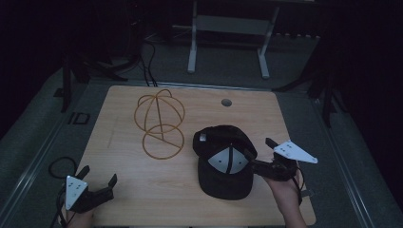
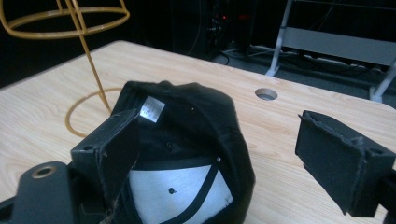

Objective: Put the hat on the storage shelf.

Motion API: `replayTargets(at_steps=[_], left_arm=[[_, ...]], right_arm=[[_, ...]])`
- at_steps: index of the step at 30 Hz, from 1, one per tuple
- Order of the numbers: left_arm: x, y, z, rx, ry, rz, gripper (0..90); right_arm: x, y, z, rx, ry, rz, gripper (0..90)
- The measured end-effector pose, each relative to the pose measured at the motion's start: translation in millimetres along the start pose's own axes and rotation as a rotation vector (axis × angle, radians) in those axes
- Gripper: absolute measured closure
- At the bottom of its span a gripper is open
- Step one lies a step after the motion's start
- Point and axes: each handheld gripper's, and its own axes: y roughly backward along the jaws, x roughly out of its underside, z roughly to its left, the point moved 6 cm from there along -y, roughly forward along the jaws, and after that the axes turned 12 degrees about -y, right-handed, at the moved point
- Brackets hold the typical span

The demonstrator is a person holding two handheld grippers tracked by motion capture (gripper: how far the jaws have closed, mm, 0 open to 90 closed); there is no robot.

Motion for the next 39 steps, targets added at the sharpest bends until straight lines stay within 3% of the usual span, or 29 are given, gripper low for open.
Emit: replayTargets(at_steps=[3, 7, 9, 11, 13, 16, 17, 19, 20, 23, 24, 26, 27, 32, 36, 38, 39], left_arm=[[-0.4, -0.1, -0.4, 0.006, 0.002, -0.002, 1.7], [-1.1, -0.3, -1.1, 0.011, 0.002, -0.006, 1.7], [-1.4, -0.1, -1.8, 0.014, 0.002, -0.005, 1.7], [-1.3, -0.1, -2.4, 0.02, 0.0, 0.001, 1.7], [-2.9, 0.1, -4.3, 0.02, 0.006, -0.004, 1.7], [-5.2, -0.9, -9.8, 0.038, 0.001, -0.012, 1.6], [-5.5, -1.8, -13.1, 0.045, -0.027, -0.008, 1.6], [-5.5, -1.8, -13.1, 0.045, -0.027, -0.008, 1.6], [-4.6, -2.0, -14.4, 0.054, -0.037, -0.004, 1.7], [-4.2, -1.5, -12.8, 0.05, -0.026, -0.005, 1.6], [-4.2, -1.5, -12.8, 0.05, -0.026, -0.005, 1.6], [-3.3, -1.7, -12.3, 0.052, -0.021, 0.004, 1.7], [-2.3, -2.0, -12.8, 0.069, -0.002, 0.028, 1.7], [-3.5, -1.8, -15.1, 0.08, 0.001, 0.017, 2.7], [-3.9, -2.5, -19.6, 0.077, -0.035, 0.026, 2.7], [-2.9, -3.7, -23.0, 0.094, -0.045, 0.06, 2.7], [-1.8, -4.8, -26.6, 0.097, -0.069, 0.08, 2.7]], right_arm=[[1.3, -6.0, 3.8, -0.021, 0.002, 0.014, 12.2], [4.6, -21.0, 5.7, 0.011, 0.027, 0.064, 13.7], [9.7, -34.0, -0.2, 0.042, 0.048, 0.122, 21.4], [11.0, -37.3, -2.0, 0.047, 0.046, 0.132, 23.2], [14.7, -44.6, -5.1, 0.069, 0.054, 0.148, 29.2], [22.5, -57.8, -9.4, 0.145, 0.061, 0.177, 40.9], [25.1, -61.8, -10.3, 0.157, 0.071, 0.194, 42.8], [26.0, -63.7, -11.4, 0.178, 0.077, 0.192, 42.8], [30.2, -70.8, -13.0, 0.196, 0.095, 0.207, 56.7], [35.2, -76.3, -15.6, 0.252, 0.133, 0.228, 75.5], [35.2, -76.3, -15.6, 0.252, 0.133, 0.228, 75.5], [35.7, -78.3, -17.8, 0.27, 0.145, 0.23, 87.5], [35.1, -78.8, -17.7, 0.267, 0.141, 0.227, 87.7], [31.1, -78.9, -14.7, 0.234, 0.098, 0.189, 88.2], [24.9, -75.1, -9.3, 0.221, 0.092, 0.158, 88.4], [21.1, -72.9, -5.6, 0.237, 0.118, 0.142, 88.5], [16.6, -71.3, -3.1, 0.228, 0.116, 0.131, 88.5]])
